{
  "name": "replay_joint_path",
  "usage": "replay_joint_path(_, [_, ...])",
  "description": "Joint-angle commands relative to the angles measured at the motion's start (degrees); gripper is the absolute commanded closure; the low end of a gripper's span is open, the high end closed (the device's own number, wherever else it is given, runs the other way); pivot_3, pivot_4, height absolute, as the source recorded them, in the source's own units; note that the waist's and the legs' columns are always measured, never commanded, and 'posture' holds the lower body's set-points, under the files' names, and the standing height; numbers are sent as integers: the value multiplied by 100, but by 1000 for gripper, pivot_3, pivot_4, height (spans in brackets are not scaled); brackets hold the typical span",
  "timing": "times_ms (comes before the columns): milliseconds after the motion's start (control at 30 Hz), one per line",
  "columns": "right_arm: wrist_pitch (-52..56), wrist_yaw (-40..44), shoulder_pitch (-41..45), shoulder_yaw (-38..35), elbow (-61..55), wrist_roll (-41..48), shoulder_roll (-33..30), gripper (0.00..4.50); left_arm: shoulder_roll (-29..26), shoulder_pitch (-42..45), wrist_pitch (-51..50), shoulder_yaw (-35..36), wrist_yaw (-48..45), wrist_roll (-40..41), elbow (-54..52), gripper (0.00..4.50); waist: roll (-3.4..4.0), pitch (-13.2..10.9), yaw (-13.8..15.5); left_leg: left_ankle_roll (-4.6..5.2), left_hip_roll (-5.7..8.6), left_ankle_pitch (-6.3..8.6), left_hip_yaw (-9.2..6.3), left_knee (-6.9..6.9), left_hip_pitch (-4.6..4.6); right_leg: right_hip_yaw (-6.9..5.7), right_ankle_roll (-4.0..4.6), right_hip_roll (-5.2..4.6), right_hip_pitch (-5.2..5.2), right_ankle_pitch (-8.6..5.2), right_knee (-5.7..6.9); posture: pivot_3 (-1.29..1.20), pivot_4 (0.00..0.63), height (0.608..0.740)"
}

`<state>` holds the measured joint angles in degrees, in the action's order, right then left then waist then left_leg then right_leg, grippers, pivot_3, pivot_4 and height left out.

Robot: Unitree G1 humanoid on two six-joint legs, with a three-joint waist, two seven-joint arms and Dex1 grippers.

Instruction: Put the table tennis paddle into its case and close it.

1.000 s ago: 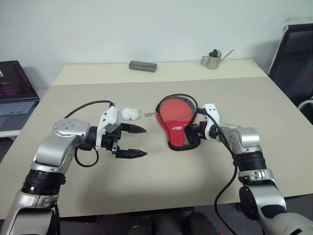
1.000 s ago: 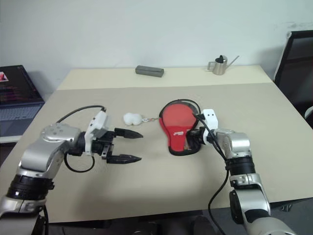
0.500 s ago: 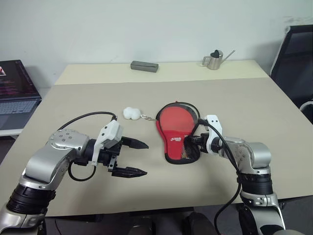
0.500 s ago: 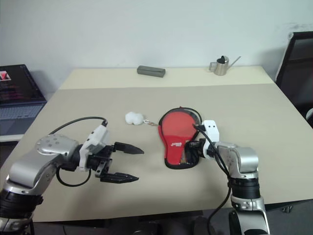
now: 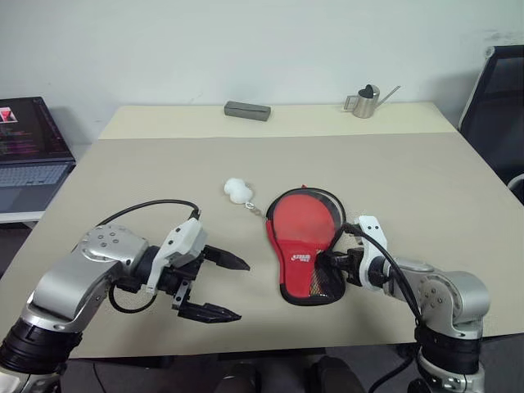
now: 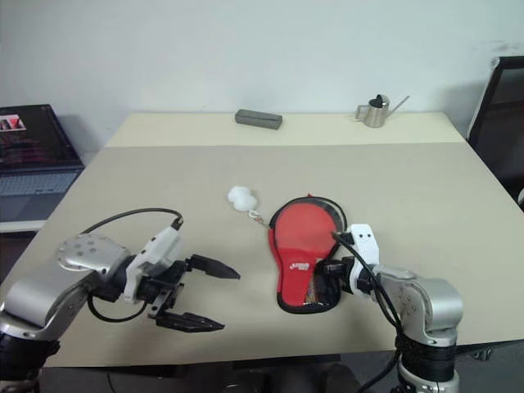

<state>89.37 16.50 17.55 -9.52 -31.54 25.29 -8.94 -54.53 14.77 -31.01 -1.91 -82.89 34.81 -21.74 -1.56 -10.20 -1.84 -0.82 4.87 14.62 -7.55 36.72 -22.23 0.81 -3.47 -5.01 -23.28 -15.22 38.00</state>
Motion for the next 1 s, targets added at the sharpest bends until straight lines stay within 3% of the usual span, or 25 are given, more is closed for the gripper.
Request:
replay_joint_path(33, [313, 82, -332, 288, -277, 576, -121, 4466, -126, -136, -54, 105, -88, 228, -323, 0, 0, 0, -4, -1, -4, 4, 3, 0, 0, 1, 0, 2, 0, 0, -2, 0, 150, 740])
replay_joint_path(533, [313, -614, -1128, 171, -970, 2184, -541, 4466, -343, -566, -110, 154, -110, 483, -627, 0, 0, 0, -4, -5, -41, 16, 24, 0, 12, 0, 9, 29, 5, -5, -3, 0, 150, 740])
replay_joint_path(933, [313, -1397, -1012, 112, -749, 2845, -559, 4466, -313, -436, 19, 19, -98, 313, -470, 0, 0, 0, -3, -5, -46, 16, 30, 0, 15, 2, 10, 38, 6, -4, -2, 0, 150, 740])
replay_joint_path(1000, [313, -1513, -1033, -13, -714, 2990, -449, 3928, -318, -498, 66, 45, -98, 271, -457, 0, 0, 0, -4, -5, -47, 16, 30, 0, 16, 3, 11, 38, 7, -3, -2, 0, 150, 740])
